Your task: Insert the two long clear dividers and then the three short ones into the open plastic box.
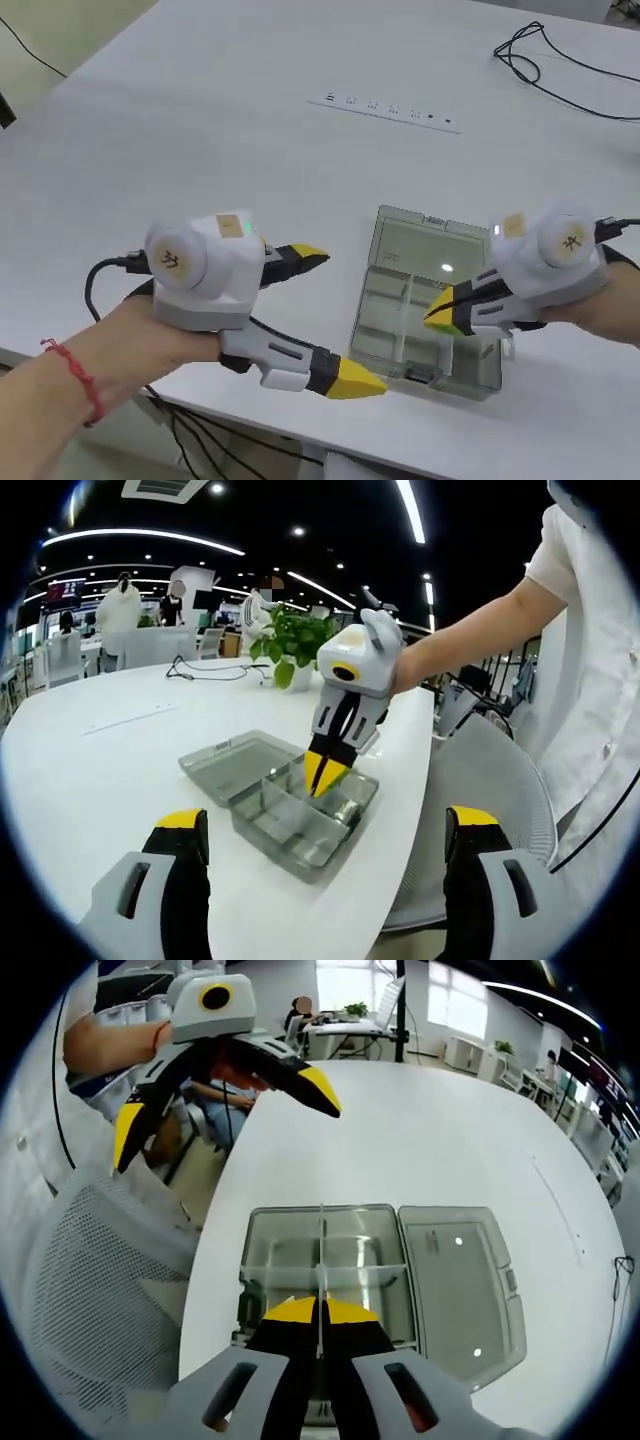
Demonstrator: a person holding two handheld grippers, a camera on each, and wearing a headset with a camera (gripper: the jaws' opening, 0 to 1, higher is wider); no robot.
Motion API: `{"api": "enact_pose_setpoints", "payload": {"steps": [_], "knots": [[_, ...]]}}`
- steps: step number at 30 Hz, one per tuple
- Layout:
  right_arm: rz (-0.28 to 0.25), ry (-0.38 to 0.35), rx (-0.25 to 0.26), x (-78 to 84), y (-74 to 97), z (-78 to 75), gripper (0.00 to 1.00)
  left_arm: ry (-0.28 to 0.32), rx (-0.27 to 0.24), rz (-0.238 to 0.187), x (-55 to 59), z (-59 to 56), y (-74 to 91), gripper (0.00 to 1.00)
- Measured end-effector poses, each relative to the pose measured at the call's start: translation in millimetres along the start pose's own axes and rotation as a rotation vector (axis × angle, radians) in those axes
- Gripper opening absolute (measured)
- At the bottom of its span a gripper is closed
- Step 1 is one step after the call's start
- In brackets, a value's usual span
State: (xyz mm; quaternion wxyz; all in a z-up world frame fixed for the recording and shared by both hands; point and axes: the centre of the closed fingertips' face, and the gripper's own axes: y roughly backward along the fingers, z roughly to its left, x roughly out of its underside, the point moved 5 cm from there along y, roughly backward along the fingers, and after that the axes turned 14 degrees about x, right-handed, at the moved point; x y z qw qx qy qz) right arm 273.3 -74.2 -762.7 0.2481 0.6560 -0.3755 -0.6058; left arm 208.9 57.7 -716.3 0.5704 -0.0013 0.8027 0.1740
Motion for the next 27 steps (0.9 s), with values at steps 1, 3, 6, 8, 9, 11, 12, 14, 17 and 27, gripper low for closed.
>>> {"api": "enact_pose_setpoints", "payload": {"steps": [1,3,6,8,9,11,12,14,17,27], "knots": [[0.003,0.004,0.000,0.7,-0.9,0.1,0.03,0.001,0.001,-0.002,-0.4,-0.1,0.1,1.00],[0.004,-0.003,-0.001,1.1,-1.7,-0.5,0.03,-0.001,0.001,-0.005,-1.0,-0.1,0.2,1.00],[0.006,0.003,-0.002,2.3,-2.7,-0.7,0.03,-0.001,0.001,-0.002,-0.6,0.3,0.0,1.00],[0.009,0.007,-0.001,2.3,-3.5,-0.7,0.03,-0.002,0.001,-0.005,-1.1,-0.1,-0.1,1.00],[0.010,0.009,-0.001,2.3,-3.6,-0.8,0.03,-0.001,0.001,-0.005,-1.1,0.1,-0.1,1.00],[0.011,0.006,0.000,2.5,-3.5,-0.4,0.03,0.000,0.000,-0.005,-1.1,0.2,-0.1,1.00],[0.010,0.002,0.001,2.7,-3.5,-0.5,0.03,-0.001,0.001,-0.003,-0.6,0.0,0.1,1.00],[0.011,-0.006,0.001,2.7,-4.0,-0.2,0.03,-0.002,0.001,-0.001,-0.2,-0.2,0.5,1.00],[0.014,-0.013,0.004,2.6,-4.2,0.5,0.03,0.000,-0.002,-0.001,-0.3,-0.3,1.3,1.00],[-0.015,-0.040,0.030,-4.6,6.4,-2.0,0.08,0.004,-0.009,-0.002,-0.4,-1.5,2.7,1.00]]}}
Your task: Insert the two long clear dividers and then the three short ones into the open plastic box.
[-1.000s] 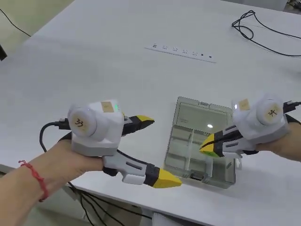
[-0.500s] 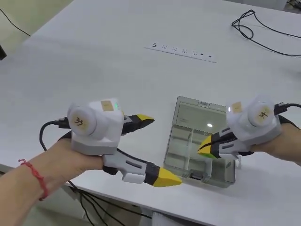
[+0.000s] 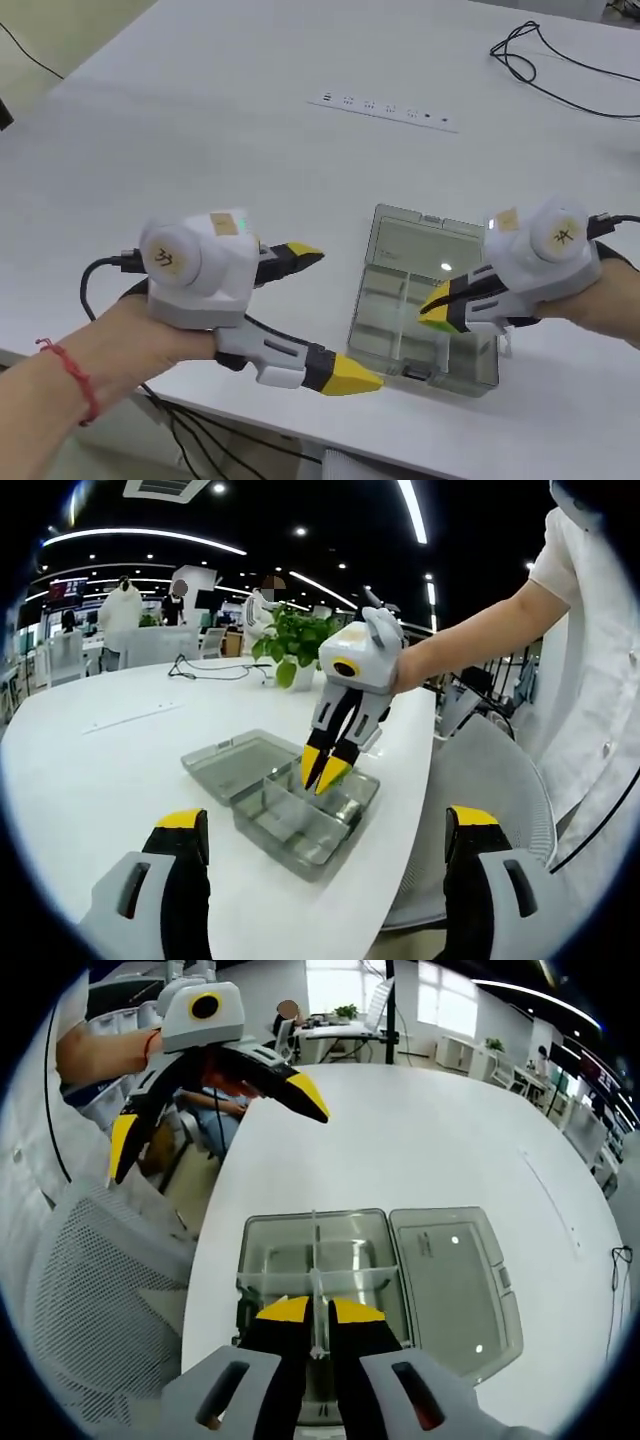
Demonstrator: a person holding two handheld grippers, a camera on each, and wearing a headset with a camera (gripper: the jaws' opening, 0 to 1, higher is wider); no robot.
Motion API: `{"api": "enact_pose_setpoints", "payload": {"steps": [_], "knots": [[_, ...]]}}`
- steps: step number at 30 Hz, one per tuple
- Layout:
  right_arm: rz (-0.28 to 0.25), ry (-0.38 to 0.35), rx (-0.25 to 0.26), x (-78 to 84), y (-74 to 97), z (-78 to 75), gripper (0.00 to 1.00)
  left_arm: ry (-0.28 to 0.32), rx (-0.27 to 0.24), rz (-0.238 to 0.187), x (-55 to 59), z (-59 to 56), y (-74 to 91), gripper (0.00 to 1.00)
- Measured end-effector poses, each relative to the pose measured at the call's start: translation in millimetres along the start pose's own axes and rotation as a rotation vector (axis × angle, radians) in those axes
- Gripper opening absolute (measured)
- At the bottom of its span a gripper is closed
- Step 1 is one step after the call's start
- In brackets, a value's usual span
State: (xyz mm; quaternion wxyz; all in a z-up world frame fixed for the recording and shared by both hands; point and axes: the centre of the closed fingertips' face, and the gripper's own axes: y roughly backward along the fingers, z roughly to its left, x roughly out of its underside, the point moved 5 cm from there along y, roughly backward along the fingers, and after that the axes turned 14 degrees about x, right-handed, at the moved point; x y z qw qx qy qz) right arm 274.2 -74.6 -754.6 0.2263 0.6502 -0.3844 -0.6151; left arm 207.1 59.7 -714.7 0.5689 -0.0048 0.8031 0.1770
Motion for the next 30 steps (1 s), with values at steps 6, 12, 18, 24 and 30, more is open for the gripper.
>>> {"api": "enact_pose_setpoints", "payload": {"steps": [6,12,18,24,30], "knots": [[-0.026,-0.023,0.028,-4.8,12.9,-6.2,0.12,-0.004,-0.001,0.009,0.9,-0.5,0.0,1.00],[-0.052,-0.045,0.054,-3.2,29.7,-11.0,0.17,-0.008,-0.005,0.025,2.9,0.6,-0.7,1.00],[-0.058,-0.058,0.078,-0.2,54.5,-14.9,0.23,-0.007,-0.010,0.030,2.4,2.6,-0.8,1.00],[-0.042,-0.065,0.100,17.9,73.7,-22.3,0.28,-0.010,-0.012,0.025,-1.0,3.1,-0.7,1.00],[-0.003,-0.084,0.123,38.8,90.5,-24.3,0.33,-0.010,-0.010,0.029,-1.3,2.2,-1.5,1.00]]}}
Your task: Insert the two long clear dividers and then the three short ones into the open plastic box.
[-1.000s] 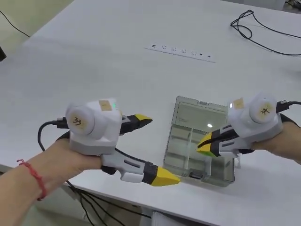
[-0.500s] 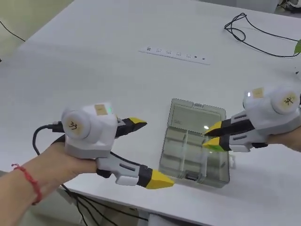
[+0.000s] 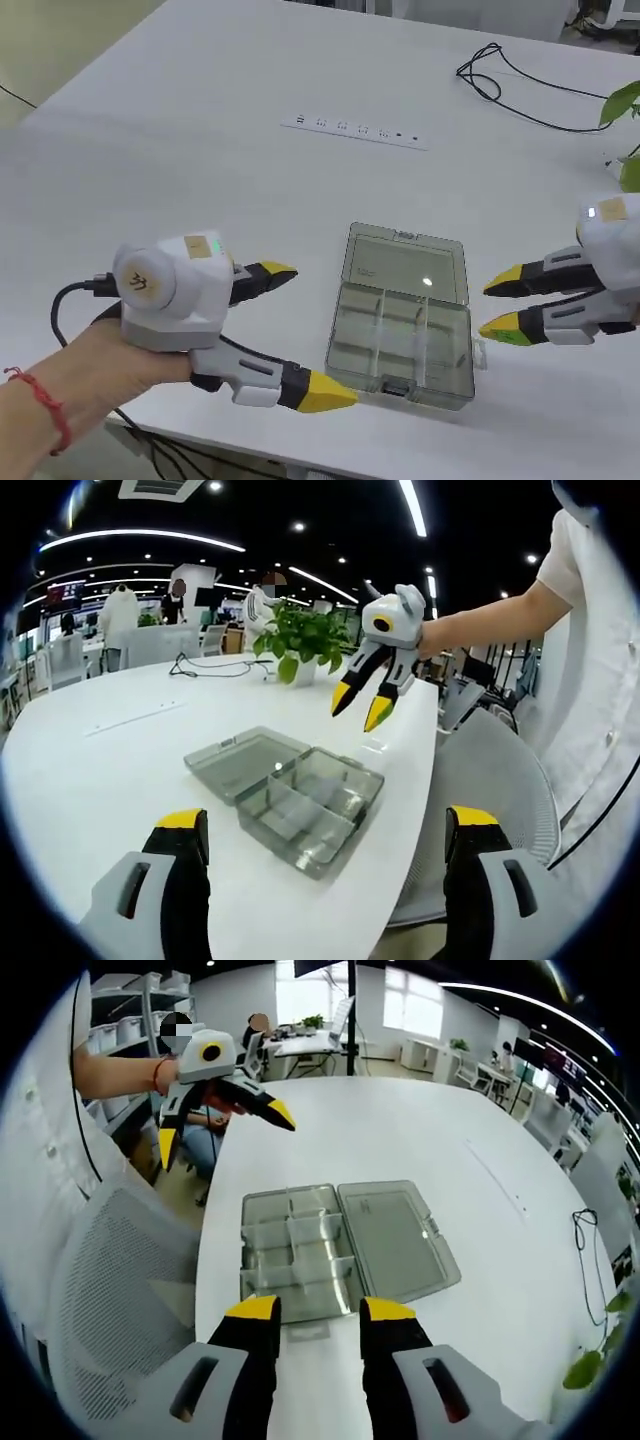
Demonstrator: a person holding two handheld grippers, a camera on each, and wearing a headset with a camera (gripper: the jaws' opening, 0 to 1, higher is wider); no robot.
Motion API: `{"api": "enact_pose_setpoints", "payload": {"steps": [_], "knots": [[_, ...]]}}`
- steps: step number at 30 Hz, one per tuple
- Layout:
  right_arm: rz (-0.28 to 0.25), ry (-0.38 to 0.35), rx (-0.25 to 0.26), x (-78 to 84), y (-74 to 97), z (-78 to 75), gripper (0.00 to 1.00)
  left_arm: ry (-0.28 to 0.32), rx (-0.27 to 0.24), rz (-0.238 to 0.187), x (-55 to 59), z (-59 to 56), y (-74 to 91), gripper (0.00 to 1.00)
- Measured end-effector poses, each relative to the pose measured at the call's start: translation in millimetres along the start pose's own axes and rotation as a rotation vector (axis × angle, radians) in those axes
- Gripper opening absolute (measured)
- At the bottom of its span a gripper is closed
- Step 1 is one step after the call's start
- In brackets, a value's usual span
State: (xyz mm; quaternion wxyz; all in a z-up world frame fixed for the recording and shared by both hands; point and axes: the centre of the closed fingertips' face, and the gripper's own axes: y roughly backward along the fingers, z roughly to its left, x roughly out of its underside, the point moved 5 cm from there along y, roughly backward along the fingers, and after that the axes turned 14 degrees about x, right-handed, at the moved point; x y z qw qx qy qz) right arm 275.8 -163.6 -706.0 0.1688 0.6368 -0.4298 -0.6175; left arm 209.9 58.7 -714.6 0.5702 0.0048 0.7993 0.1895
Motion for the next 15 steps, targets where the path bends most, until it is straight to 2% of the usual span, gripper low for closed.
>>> {"api": "enact_pose_setpoints", "payload": {"steps": [6,12,15], "knots": [[0.059,0.002,0.013,27.8,16.0,-6.5,0.38,0.007,0.001,0.000,1.1,-1.8,-0.3,1.00],[0.139,0.008,0.011,60.8,26.7,-12.3,0.41,0.010,0.000,-0.005,0.3,-2.0,-0.1,1.00],[0.159,0.009,0.012,70.0,29.2,-14.1,0.43,0.009,0.001,-0.002,0.6,-2.1,-0.6,1.00]]}}
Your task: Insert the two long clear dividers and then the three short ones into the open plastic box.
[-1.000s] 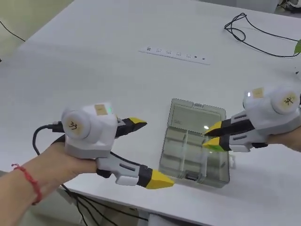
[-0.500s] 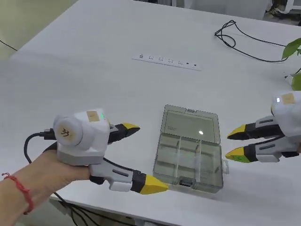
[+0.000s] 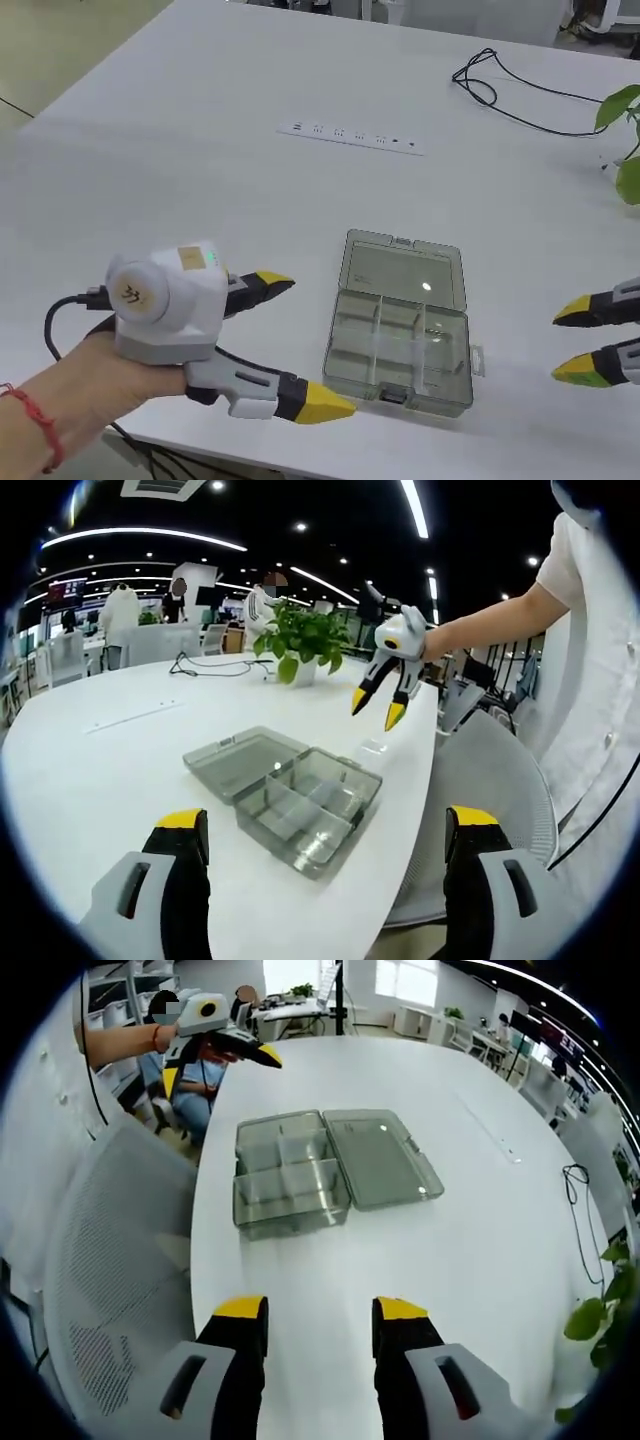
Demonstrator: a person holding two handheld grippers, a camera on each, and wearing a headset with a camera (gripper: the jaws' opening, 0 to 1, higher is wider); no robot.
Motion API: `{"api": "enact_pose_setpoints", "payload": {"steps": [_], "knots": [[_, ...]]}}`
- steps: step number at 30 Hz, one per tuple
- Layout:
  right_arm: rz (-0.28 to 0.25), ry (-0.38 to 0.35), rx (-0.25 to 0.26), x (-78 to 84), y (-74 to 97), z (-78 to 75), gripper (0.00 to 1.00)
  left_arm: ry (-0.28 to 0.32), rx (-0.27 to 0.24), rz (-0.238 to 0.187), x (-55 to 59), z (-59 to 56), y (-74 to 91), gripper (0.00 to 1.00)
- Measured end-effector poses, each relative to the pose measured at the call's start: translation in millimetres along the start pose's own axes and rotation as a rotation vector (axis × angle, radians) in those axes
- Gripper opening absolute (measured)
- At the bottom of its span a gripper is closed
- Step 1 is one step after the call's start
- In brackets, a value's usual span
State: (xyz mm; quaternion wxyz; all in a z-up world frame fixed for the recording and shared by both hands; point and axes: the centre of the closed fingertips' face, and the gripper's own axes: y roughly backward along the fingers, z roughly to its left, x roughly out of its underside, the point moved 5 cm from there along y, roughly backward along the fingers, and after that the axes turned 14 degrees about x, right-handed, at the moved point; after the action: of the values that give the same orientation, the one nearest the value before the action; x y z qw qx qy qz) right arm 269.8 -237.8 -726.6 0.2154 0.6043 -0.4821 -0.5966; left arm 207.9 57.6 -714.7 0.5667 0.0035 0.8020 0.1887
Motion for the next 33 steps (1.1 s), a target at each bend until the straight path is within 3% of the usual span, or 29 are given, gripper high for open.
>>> {"api": "enact_pose_setpoints", "payload": {"steps": [9,12,24,33], "knots": [[0.093,0.044,-0.023,34.7,-5.7,-2.0,0.47,0.001,0.001,0.003,-0.4,1.1,-0.4,1.00],[0.132,0.067,-0.036,53.6,-16.7,-4.3,0.49,0.002,-0.001,0.003,-0.5,1.6,-0.1,1.00],[0.260,0.206,-0.059,82.9,-27.5,-1.1,0.51,0.014,-0.009,0.015,3.4,1.2,2.3,1.00],[0.299,0.273,-0.057,92.0,-32.2,-0.6,0.47,0.018,-0.013,0.018,3.6,1.9,2.7,1.00]]}}
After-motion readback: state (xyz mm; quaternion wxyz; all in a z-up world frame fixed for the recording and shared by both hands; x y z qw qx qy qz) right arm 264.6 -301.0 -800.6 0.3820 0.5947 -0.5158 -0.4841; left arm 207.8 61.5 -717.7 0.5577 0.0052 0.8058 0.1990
